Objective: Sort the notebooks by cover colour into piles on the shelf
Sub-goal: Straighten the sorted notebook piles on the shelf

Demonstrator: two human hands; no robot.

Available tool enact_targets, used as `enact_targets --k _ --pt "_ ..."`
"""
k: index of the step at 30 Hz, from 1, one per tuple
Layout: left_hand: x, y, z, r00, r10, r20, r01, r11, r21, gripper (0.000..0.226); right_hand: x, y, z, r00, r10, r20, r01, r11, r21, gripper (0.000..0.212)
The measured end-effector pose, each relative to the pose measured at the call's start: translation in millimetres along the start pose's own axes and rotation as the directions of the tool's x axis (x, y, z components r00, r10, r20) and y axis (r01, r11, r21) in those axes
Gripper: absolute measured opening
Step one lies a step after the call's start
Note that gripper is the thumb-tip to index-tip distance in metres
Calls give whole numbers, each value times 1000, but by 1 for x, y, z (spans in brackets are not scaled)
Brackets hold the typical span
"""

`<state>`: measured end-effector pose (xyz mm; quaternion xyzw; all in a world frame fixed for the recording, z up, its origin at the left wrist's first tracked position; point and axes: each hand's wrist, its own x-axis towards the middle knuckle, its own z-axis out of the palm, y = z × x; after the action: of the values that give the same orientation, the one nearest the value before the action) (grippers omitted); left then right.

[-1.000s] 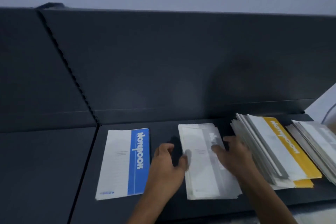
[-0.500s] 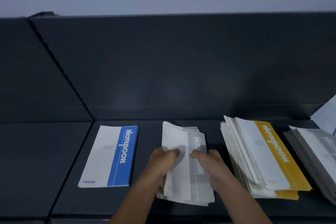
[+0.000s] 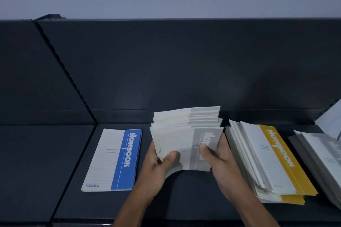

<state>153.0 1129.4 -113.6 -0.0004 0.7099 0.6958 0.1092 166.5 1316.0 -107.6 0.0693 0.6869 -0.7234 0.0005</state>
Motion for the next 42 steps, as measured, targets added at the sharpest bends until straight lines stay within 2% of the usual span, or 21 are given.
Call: enact_targets --k 3,7,11,13,14,17,18,20,21,24,27,29,33,34,35,39,40,42 --pt "-2 1 0 999 10 51 -11 1000 26 44 -6 4 0 1000 2 27 -3 1000 31 41" --pt "-7 10 2 996 85 21 -83 994 -64 42 -12 5 -2 1000 -5 12 5 997 75 46" --pt "-10 34 10 970 213 -112 -227 966 -124 30 -13 -5 3 998 -39 -43 44 992 118 35" --pt "-6 43 17 947 243 -212 -268 958 -98 37 -11 -10 6 997 -31 -77 41 989 143 29" --pt "-4 46 21 938 229 -262 -262 960 -98 40 -9 -12 8 994 -20 -108 37 987 158 36" --pt "4 50 32 915 122 -385 -189 972 -141 36 -2 -19 15 982 -13 -188 54 975 217 75" --pt "5 48 35 908 92 -410 -173 971 -163 33 0 -21 19 976 2 -219 52 969 240 72" --pt "6 45 41 868 112 -484 -205 968 -144 36 3 -17 23 964 -1 -266 73 962 262 35" --pt "7 43 44 840 154 -519 -249 961 -118 38 2 -17 28 959 10 -283 68 962 264 24" --pt "5 37 51 765 238 -598 -368 924 -103 41 1 -11 33 937 39 -348 65 958 281 16" --pt "2 26 55 721 332 -608 -467 881 -73 28 1 -5 33 928 1 -374 103 961 258 39" --pt "1 10 55 724 378 -577 -486 873 -38 24 -1 2 29 950 -30 -311 96 975 202 59" --pt "0 -36 44 828 348 -440 -334 936 111 18 -5 34 25 973 24 -228 8 990 140 98" --pt "-1 -47 39 856 327 -401 -281 944 171 20 -6 39 23 976 24 -214 6 990 139 100" --pt "-1 -53 34 881 296 -369 -228 949 218 24 -5 43 22 978 8 -209 19 992 127 92" --pt "5 -53 24 941 187 -283 -79 932 355 31 3 40 23 968 -5 -251 -14 997 -73 27" --pt "8 -48 24 948 160 -276 -36 913 406 35 7 42 22 964 7 -266 -40 992 -117 20" --pt "17 -40 24 955 96 -279 64 856 514 48 16 46 20 960 55 -276 -107 978 -179 17"
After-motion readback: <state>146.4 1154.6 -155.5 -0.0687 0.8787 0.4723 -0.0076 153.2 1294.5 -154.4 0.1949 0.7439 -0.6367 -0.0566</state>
